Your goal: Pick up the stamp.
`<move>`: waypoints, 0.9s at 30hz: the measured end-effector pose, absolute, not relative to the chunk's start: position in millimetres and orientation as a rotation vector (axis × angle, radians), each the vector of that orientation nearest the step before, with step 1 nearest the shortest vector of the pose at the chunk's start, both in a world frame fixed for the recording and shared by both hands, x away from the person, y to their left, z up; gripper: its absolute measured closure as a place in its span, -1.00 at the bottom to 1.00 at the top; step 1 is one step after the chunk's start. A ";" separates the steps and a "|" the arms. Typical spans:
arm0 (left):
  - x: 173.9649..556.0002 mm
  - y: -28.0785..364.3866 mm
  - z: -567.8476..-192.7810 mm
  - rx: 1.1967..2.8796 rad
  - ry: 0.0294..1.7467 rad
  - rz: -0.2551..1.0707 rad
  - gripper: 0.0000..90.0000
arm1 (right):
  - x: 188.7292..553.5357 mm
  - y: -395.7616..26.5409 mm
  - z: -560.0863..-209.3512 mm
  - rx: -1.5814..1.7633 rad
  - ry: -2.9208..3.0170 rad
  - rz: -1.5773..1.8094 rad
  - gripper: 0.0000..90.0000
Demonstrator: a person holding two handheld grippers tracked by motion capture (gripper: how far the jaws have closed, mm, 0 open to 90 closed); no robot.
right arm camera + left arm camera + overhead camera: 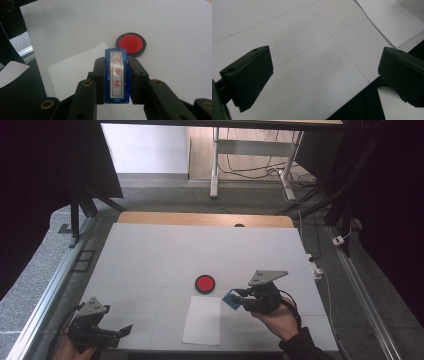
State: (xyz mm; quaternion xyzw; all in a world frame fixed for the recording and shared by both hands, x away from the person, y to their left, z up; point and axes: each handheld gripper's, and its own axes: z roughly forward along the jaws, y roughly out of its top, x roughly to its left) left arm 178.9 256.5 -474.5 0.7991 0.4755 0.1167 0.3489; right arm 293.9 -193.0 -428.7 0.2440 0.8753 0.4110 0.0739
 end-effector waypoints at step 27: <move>181.2 262.8 -475.2 2.051 1.145 0.178 -0.98 | 304.2 -137.3 -409.9 0.484 2.677 1.341 0.59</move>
